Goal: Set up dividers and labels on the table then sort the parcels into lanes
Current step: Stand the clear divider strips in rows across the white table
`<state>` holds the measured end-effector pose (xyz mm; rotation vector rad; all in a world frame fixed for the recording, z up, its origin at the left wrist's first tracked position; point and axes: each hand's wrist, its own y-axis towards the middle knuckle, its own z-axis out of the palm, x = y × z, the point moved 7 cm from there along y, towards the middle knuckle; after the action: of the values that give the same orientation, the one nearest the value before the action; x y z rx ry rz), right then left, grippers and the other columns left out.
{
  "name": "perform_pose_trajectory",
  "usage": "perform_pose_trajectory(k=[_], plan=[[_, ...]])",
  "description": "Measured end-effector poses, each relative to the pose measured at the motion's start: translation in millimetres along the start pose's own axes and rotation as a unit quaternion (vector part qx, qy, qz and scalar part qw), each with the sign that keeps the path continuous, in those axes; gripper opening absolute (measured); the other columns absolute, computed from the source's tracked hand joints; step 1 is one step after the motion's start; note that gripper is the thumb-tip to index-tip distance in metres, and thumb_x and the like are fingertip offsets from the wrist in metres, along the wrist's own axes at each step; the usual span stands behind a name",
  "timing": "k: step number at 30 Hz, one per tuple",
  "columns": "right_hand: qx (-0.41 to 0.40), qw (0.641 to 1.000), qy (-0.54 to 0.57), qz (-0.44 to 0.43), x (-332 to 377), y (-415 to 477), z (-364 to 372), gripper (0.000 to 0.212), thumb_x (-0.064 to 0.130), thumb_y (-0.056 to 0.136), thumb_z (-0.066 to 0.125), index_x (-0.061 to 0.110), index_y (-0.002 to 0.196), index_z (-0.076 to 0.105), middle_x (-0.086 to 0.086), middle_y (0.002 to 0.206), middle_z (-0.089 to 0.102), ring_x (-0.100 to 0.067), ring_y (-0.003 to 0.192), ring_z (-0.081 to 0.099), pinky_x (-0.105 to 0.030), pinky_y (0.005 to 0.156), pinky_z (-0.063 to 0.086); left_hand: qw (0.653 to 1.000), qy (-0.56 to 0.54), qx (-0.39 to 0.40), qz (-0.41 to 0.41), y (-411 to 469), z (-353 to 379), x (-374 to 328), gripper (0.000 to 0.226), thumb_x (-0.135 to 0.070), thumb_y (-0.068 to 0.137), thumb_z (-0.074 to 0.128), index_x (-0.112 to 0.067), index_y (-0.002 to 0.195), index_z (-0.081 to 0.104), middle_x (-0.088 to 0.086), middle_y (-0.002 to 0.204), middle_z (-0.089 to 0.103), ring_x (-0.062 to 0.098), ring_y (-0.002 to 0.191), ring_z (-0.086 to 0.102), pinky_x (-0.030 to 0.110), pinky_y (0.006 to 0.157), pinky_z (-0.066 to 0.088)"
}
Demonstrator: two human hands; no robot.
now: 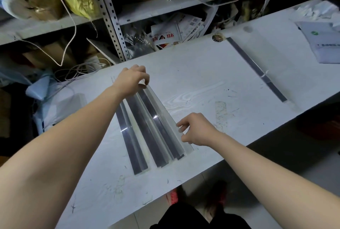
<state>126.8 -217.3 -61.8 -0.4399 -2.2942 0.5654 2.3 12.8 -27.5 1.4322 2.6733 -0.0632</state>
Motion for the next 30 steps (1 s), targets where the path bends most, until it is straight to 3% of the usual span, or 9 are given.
perform_pose_trajectory(k=[2,4,8,10,13,17,21,27,30], plan=[[-0.008,1.000,-0.012,-0.004,-2.3,2.2,-1.4,0.047,0.003,0.084,0.073,0.012,0.130,0.069,0.002,0.108,0.073,-0.003,0.064,0.061,-0.012,0.054,0.045,1.000,0.000,0.001,-0.018,6.0,-1.9,5.8,0.012,-0.021,0.088,0.077,-0.021,0.097,0.069,0.002,0.105,0.058,0.025,0.103,0.052,0.040,0.079,0.041],[-0.013,1.000,-0.017,-0.003,-6.1,1.0,-5.8,0.044,0.003,0.084,0.072,0.013,0.127,0.070,0.001,0.106,0.074,-0.005,0.072,0.063,-0.012,0.058,0.043,1.000,0.001,-0.001,-0.031,12.3,-4.7,11.0,0.011,-0.020,0.088,0.076,-0.021,0.096,0.069,0.002,0.104,0.057,0.027,0.103,0.054,0.043,0.080,0.044],[-0.045,0.999,-0.023,0.003,-19.6,-4.5,-23.7,0.031,0.000,0.077,0.062,-0.004,0.106,0.070,-0.016,0.099,0.074,-0.037,0.093,0.068,-0.037,0.068,0.060,0.999,0.005,-0.012,-0.049,27.9,-10.1,15.3,0.012,-0.021,0.088,0.077,-0.020,0.096,0.068,0.001,0.103,0.056,0.026,0.104,0.052,0.042,0.077,0.044],[-0.050,0.999,-0.018,0.004,-30.5,-5.6,-33.3,0.026,0.002,0.075,0.061,0.000,0.098,0.073,-0.012,0.095,0.074,-0.032,0.081,0.068,-0.033,0.063,0.055,0.998,0.011,-0.010,-0.061,39.3,-11.8,16.4,0.013,-0.023,0.088,0.077,-0.021,0.097,0.067,0.000,0.104,0.054,0.025,0.104,0.051,0.041,0.078,0.044],[-0.055,0.998,-0.015,0.015,-49.1,-6.8,-48.9,0.026,0.004,0.074,0.059,0.002,0.097,0.073,-0.006,0.091,0.074,-0.018,0.064,0.050,-0.026,0.059,0.040,0.997,0.016,-0.008,-0.081,61.3,-14.3,14.2,0.013,-0.024,0.088,0.077,-0.021,0.097,0.067,0.002,0.105,0.054,0.026,0.103,0.051,0.044,0.080,0.049],[-0.068,0.997,-0.012,0.026,-74.7,-9.5,-77.9,0.025,0.005,0.077,0.062,0.010,0.097,0.077,0.004,0.089,0.075,-0.019,0.080,0.068,-0.033,0.071,0.058,0.996,0.019,-0.015,-0.090,94.6,-13.1,-4.7,0.014,-0.024,0.089,0.076,-0.020,0.099,0.068,0.004,0.105,0.054,0.027,0.104,0.050,0.047,0.080,0.049],[-0.094,0.995,-0.011,0.027,-105.8,-7.0,-113.3,0.018,0.007,0.078,0.063,0.011,0.092,0.075,0.002,0.088,0.075,-0.022,0.083,0.069,-0.026,0.067,0.050,0.995,0.019,-0.018,-0.094,135.6,-12.0,-34.7,0.015,-0.025,0.090,0.076,-0.019,0.101,0.067,0.005,0.110,0.055,0.029,0.107,0.051,0.050,0.084,0.050],[-0.132,0.991,-0.018,0.021,-146.3,-4.4,-174.0,0.022,0.009,0.077,0.060,0.010,0.093,0.076,-0.005,0.086,0.074,-0.029,0.084,0.070,-0.041,0.075,0.059,0.994,0.007,-0.030,-0.100,206.9,-10.4,-83.1,0.014,-0.020,0.090,0.075,-0.016,0.101,0.066,0.007,0.111,0.055,0.030,0.108,0.052,0.049,0.086,0.049],[-0.143,0.989,-0.012,0.028,-174.2,-6.3,-205.2,0.031,0.013,0.083,0.066,0.026,0.108,0.079,0.008,0.095,0.075,-0.018,0.085,0.070,-0.030,0.074,0.055,0.995,0.008,-0.042,-0.095,239.4,-9.0,-104.7,0.015,-0.020,0.091,0.075,-0.015,0.102,0.067,0.008,0.109,0.055,0.030,0.106,0.052,0.044,0.080,0.047]])
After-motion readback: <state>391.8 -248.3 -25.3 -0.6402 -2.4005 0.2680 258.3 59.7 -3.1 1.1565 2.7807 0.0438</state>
